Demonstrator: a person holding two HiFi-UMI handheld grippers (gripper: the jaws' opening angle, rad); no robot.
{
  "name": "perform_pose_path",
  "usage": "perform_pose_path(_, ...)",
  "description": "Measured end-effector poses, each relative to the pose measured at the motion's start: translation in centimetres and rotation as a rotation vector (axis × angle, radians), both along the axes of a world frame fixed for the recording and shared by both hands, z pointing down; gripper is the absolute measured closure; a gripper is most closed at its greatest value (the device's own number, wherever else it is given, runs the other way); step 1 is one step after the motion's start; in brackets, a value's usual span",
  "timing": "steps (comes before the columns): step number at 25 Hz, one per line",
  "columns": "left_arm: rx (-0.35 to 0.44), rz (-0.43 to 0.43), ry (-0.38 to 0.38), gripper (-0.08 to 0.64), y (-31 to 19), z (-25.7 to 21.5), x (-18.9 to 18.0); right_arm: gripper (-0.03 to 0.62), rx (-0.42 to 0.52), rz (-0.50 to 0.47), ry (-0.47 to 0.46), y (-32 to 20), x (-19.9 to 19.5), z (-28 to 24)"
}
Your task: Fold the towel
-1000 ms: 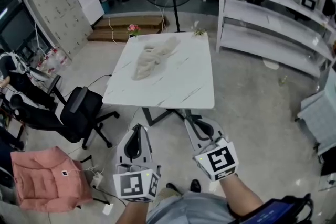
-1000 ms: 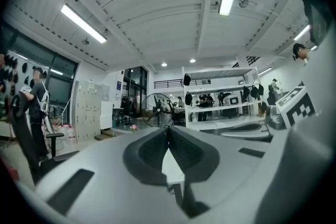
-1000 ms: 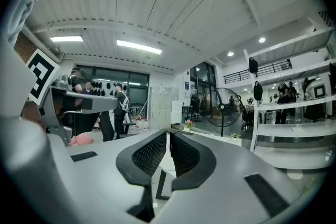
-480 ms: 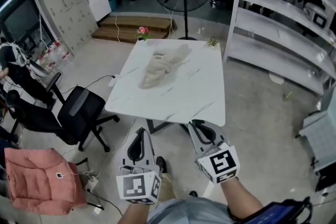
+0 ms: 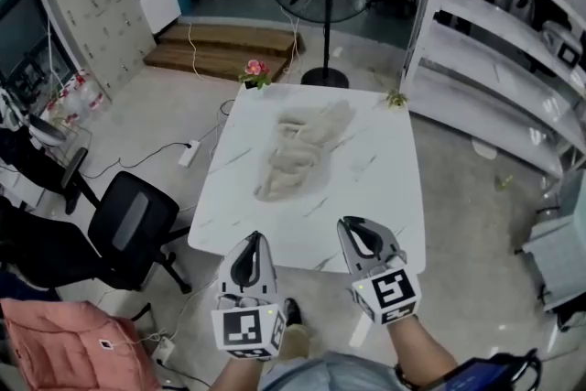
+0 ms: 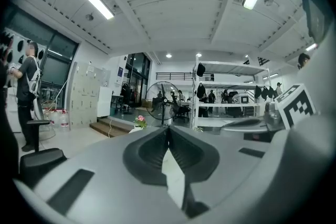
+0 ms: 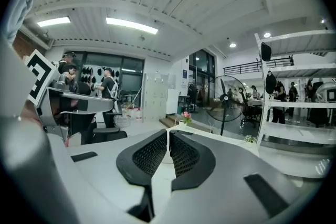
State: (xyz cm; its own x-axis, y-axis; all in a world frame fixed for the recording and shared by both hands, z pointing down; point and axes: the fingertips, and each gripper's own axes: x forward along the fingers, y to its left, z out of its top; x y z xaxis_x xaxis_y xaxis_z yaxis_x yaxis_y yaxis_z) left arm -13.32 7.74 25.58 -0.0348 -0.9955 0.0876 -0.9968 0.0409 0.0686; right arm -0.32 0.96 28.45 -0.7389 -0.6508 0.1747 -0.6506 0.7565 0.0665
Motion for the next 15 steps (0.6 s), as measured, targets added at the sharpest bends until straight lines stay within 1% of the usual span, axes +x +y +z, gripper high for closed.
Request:
perform_pose_path(4, 0.013, 0.031, -0.004, 0.552, -4.7, -1.3, -3.8, 0.565, 0.014, 0.032, -0.001, -4.4, -3.8, -1.0)
perform_pose_path(8, 0.033, 0.076, -0.027, 0.552, -8.5, -2.5, -6.4, 0.566, 0.048, 0.058, -0.009, -7.7, -6.4, -2.4)
perform_pose_path(12, 0.058, 0.110, -0.043, 0.551, -11.5, -3.3, -8.2, 0.571, 0.078, 0.088, -0.018, -9.7, -7.9, -3.5)
perform_pose_path(15, 0.059, 0.144, -0.056, 0.551, -13.3, -3.3, -8.5, 0.572, 0.084, 0.112, -0.018, -10.9, -8.1, -3.6)
